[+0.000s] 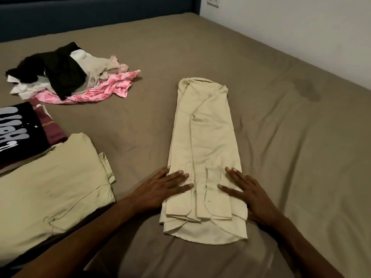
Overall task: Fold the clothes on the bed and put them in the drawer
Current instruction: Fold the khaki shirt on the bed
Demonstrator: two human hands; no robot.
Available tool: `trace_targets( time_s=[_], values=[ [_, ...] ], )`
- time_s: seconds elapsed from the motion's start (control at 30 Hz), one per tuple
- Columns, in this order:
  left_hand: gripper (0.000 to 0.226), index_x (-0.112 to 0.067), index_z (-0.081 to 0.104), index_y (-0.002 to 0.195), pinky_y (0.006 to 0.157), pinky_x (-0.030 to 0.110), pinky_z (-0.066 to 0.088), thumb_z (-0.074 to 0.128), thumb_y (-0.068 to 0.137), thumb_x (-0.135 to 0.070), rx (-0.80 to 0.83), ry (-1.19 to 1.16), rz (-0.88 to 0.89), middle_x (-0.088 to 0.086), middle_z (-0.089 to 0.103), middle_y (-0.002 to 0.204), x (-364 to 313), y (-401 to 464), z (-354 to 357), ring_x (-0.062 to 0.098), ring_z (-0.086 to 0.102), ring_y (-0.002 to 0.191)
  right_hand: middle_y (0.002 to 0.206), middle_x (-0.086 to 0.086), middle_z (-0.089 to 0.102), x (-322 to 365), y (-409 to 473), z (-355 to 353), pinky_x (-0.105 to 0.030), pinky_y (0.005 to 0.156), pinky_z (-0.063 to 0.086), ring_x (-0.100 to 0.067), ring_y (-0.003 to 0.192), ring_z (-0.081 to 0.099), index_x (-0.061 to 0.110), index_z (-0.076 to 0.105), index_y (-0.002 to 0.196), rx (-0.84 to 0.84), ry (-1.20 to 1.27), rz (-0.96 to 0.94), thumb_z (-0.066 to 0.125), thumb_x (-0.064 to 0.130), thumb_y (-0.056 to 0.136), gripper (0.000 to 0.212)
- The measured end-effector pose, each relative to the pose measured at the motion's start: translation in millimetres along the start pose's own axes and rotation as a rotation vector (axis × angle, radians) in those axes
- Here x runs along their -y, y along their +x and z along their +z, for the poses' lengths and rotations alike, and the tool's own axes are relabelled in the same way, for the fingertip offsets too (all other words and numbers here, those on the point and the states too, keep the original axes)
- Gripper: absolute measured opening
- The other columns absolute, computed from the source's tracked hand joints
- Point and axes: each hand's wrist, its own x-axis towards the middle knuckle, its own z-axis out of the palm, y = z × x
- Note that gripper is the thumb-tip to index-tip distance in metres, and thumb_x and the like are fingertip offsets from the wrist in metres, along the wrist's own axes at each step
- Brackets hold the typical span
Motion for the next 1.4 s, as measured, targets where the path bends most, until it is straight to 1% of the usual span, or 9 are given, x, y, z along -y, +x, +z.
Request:
trace_targets(
  time_s=[0.13, 0.2, 0.27, 0.43, 0.57, 0.63, 0.83, 1.07, 1.4],
  values=[
    [0.056, -0.040, 0.027, 0.159, 0.103, 0.040, 0.034, 0.037, 0.104, -0.043, -0.161, -0.263, 0.023, -0.014, 0.051, 0.151, 11.0, 16.0, -13.6, 0.008, 0.052, 0.132, 0.159, -0.002, 0.046, -16.2, 45.7, -14.6, -0.039, 0.116, 0.032, -0.027, 0.152, 0.034, 0.019, 0.073, 0.127, -0.099, 0.365, -0.105, 0.059, 0.031, 0.101, 0.032],
    [0.043, -0.032, 0.054, 0.145, 0.092, 0.039, 0.046, 0.047, 0.104, -0.042, -0.247, -0.658, -0.025, -0.012, 0.069, 0.126, 26.0, 38.7, -33.5, 0.004, 0.064, 0.110, 0.121, -0.005, 0.072, -30.9, 72.0, -39.6, -0.038, 0.093, 0.049, -0.019, 0.113, 0.065, 0.004, 0.076, 0.100, -0.127, 0.717, 0.136, 0.063, 0.025, 0.096, 0.025],
    [0.025, -0.018, 0.072, 0.113, 0.085, 0.036, 0.052, 0.052, 0.104, -0.030, -0.391, -1.035, -0.252, -0.006, 0.074, 0.109, 49.7, 73.3, -60.9, 0.000, 0.067, 0.100, 0.081, -0.004, 0.071, -46.6, 114.8, -63.4, -0.044, 0.070, 0.050, -0.016, 0.077, 0.061, 0.006, 0.071, 0.077, -0.195, 0.972, 0.436, 0.066, 0.029, 0.093, 0.028],
    [0.044, -0.005, 0.074, 0.114, 0.092, 0.037, 0.057, 0.076, 0.090, -0.042, -0.316, -1.562, -0.830, 0.005, 0.077, 0.108, 118.0, 147.8, -87.8, 0.020, 0.073, 0.103, 0.118, -0.015, 0.074, -77.2, 189.8, -75.5, -0.039, 0.090, 0.056, -0.024, 0.098, 0.076, 0.008, 0.072, 0.119, -0.130, 1.450, 0.880, 0.072, 0.023, 0.095, 0.028],
    [0.045, -0.006, 0.076, 0.097, 0.072, 0.031, 0.053, 0.087, 0.076, -0.044, -0.199, -1.495, -1.063, 0.002, 0.076, 0.093, 133.4, 138.0, -34.3, 0.020, 0.072, 0.082, 0.126, -0.017, 0.072, -90.7, 183.9, -63.7, -0.045, 0.102, 0.052, -0.031, 0.114, 0.071, 0.004, 0.066, 0.131, -0.050, 1.655, 1.002, 0.074, 0.021, 0.092, 0.043],
    [0.029, -0.004, 0.077, 0.101, 0.080, 0.036, 0.059, 0.081, 0.086, -0.029, -0.227, -1.473, -1.021, 0.003, 0.078, 0.097, 133.8, 134.7, -18.7, 0.020, 0.073, 0.085, 0.128, -0.019, 0.070, -92.2, 176.8, -58.0, -0.046, 0.103, 0.051, -0.033, 0.117, 0.069, 0.003, 0.064, 0.133, -0.089, 1.708, 1.013, 0.071, 0.020, 0.093, 0.043],
    [0.020, -0.002, 0.067, 0.100, 0.043, 0.014, 0.040, 0.053, 0.106, -0.015, -0.179, -1.520, -1.120, -0.010, 0.063, 0.055, 116.6, 129.3, -16.0, 0.000, 0.054, 0.041, 0.128, -0.021, 0.069, -82.9, 169.5, -34.5, -0.051, 0.110, 0.046, -0.037, 0.122, 0.065, 0.000, 0.066, 0.128, -0.150, 1.743, 1.058, 0.066, 0.024, 0.098, 0.039],
    [0.029, 0.000, 0.073, 0.104, 0.075, 0.038, 0.055, 0.064, 0.097, -0.027, -0.271, -1.463, -1.109, 0.013, 0.077, 0.101, 90.5, 97.3, 2.2, 0.033, 0.072, 0.092, 0.117, -0.022, 0.074, -66.1, 149.7, -7.7, -0.056, 0.099, 0.054, -0.039, 0.107, 0.072, -0.006, 0.061, 0.130, -0.198, 1.472, 1.074, 0.067, 0.013, 0.099, 0.037],
    [0.018, -0.018, 0.076, 0.101, 0.088, 0.033, 0.053, 0.058, 0.102, -0.016, -0.283, -1.414, -1.035, -0.006, 0.079, 0.098, 3.8, 5.0, 1.0, 0.013, 0.074, 0.095, 0.119, -0.023, 0.073, 26.3, 66.7, 8.5, -0.055, 0.108, 0.049, -0.037, 0.111, 0.071, -0.007, 0.063, 0.125, -0.214, 1.520, 1.093, 0.066, 0.009, 0.098, 0.031]
  ],
)
